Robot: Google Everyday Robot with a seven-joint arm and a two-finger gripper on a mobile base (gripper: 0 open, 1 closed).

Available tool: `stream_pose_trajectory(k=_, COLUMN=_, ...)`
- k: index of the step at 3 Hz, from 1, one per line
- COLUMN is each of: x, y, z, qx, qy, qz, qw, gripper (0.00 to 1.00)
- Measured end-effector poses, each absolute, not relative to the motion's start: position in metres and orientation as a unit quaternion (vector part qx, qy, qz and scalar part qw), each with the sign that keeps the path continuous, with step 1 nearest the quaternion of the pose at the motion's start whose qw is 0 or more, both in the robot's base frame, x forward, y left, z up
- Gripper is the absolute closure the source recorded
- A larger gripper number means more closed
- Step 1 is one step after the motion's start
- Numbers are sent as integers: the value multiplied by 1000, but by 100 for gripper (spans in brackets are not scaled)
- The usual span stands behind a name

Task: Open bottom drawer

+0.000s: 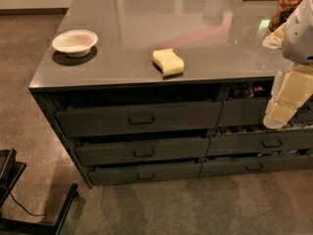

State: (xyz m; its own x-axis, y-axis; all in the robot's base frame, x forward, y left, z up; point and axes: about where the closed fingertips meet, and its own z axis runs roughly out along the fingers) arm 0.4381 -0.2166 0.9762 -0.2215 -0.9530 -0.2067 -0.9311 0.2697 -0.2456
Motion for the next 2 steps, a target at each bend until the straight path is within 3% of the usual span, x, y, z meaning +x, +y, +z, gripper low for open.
stream_pose_trajectory(k=1, x=438, y=-217, z=976, qx=-603, qy=781, qz=-34, qw=159, gripper=0)
stream_pose_trajectory(k=2, x=438, y=-216, z=969, qx=-605, qy=779, qz=-35, qw=162, gripper=19)
